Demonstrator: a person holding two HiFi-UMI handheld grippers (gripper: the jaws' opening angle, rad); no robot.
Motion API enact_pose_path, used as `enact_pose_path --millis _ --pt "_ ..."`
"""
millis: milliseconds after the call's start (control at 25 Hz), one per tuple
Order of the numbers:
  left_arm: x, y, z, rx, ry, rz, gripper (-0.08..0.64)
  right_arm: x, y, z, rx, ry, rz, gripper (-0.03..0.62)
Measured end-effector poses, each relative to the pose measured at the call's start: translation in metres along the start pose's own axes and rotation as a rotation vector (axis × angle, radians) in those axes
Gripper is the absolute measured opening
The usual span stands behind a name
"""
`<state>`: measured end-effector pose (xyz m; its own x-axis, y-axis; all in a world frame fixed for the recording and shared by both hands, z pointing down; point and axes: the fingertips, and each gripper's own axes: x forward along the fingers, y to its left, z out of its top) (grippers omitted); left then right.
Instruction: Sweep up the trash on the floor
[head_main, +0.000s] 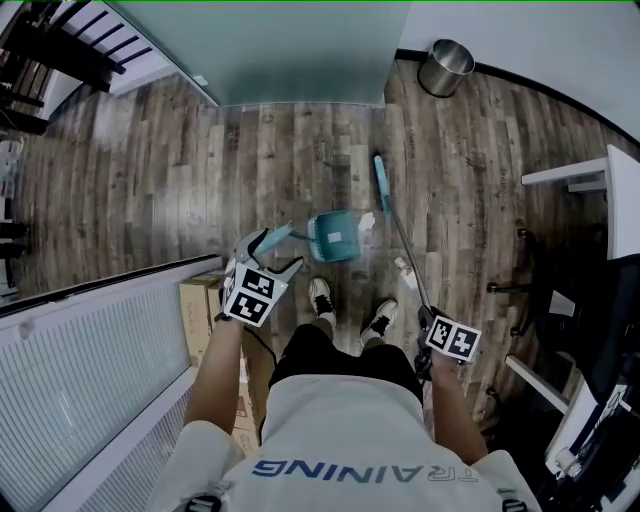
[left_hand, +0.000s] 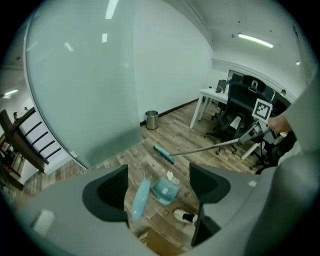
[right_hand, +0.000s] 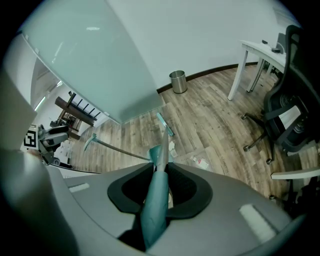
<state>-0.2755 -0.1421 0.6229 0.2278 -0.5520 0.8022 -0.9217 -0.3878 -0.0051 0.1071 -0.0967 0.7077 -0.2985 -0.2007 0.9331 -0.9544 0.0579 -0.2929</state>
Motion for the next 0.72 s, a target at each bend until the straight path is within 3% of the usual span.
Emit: enact_pose_path --millis 240,400,720 --pt "0.073 0.026 -0.046 0.092 0.195 -0.03 0.376 0.002 -0.01 -0.004 0.013 0.02 -0.019 0.109" --pt "0.11 0.03 -0.073 0.146 0.31 -0.101 0.385 0.003 -0.013 -0.007 0.029 0.034 -0.04 0.109" --pt "0.146 0.025 -0.102 0.149 0.412 -0.186 0.372 0.01 -0.017 -0.005 0.041 0.055 -0.072 0.109"
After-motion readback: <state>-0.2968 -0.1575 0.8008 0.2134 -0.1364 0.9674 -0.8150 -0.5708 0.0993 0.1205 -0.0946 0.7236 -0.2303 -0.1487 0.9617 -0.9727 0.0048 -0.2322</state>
